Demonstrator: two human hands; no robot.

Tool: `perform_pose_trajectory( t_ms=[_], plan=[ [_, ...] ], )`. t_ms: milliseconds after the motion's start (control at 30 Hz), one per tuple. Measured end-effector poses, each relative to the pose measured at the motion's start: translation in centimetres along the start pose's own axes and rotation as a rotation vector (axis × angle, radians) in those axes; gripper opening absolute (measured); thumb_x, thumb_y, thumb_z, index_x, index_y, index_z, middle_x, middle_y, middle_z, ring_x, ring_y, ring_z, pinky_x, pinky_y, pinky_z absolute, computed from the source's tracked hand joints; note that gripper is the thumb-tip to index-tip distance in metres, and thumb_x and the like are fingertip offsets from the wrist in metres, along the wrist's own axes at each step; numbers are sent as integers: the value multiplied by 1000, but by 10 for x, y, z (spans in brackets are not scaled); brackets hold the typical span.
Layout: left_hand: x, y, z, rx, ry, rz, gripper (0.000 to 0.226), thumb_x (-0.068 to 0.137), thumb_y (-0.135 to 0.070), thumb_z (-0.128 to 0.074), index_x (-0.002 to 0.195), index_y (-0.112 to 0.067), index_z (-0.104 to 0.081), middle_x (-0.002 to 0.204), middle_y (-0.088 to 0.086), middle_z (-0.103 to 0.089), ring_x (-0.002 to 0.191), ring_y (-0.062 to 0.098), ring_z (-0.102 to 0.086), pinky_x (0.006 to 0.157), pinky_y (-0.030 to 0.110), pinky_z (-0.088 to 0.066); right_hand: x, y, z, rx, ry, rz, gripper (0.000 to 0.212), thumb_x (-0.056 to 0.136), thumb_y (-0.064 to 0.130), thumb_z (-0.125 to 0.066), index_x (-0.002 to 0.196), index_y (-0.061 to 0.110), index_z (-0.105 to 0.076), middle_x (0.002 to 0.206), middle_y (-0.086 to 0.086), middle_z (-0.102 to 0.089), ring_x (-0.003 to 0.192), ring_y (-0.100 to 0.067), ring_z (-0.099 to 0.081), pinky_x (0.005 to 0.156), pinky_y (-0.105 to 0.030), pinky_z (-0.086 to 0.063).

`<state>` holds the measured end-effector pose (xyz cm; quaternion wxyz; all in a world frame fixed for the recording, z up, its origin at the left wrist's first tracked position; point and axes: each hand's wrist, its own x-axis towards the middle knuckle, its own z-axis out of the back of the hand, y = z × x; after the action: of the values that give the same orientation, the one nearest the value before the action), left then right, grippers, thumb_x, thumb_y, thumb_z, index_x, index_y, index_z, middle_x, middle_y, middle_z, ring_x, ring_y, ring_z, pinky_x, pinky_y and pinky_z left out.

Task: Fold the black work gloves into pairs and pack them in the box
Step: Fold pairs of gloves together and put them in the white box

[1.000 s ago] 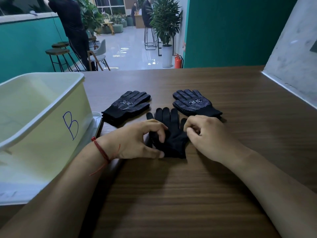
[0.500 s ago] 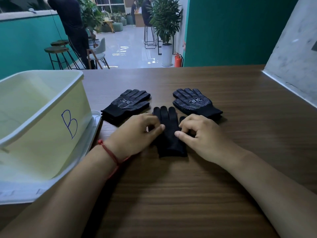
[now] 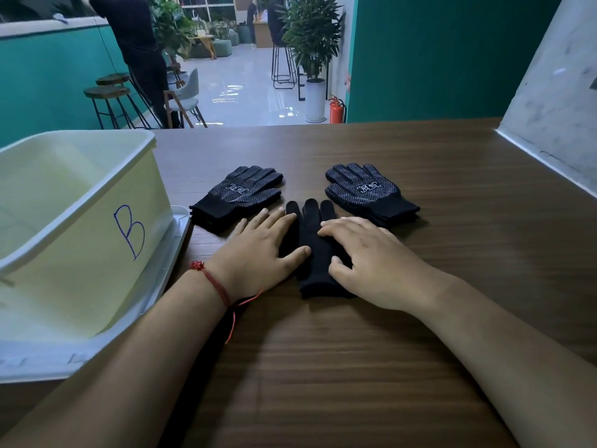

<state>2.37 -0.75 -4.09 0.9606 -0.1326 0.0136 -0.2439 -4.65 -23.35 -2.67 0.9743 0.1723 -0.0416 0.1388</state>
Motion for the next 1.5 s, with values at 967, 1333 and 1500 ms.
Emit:
perform_pose_trajectory(
  t_ms=[967,1333,1500],
  plan=[
    [-9,-8,15,-271,-105,-346,80,78,-26,-70,154,-20,-45,149,-6,-52,143,12,-42,120,17,-29,-16,11,16,68,16,417,11,86,41,-74,94,37,-68,102,22,-62,92,-4,-54,83,-33,-52],
    [-20,-13,32,-374,26,-446,40,73,-7,-75,110,-22,-71,103,-11,-66,97,14,-65,86,31,-53,-12,2,15,373,-239,330,9,82,25,-73,88,26,-66,92,10,-64,84,-20,-66,70,-40,-56],
    [-13,-15,21,-453,-56,-359,22,92,-33,-81,96,-15,-70,87,1,-64,82,18,-63,76,47,-52,-12,2,12,520,-303,208,13,89,23,-80,97,25,-69,88,7,-70,82,-19,-71,69,-38,-60]
  ],
)
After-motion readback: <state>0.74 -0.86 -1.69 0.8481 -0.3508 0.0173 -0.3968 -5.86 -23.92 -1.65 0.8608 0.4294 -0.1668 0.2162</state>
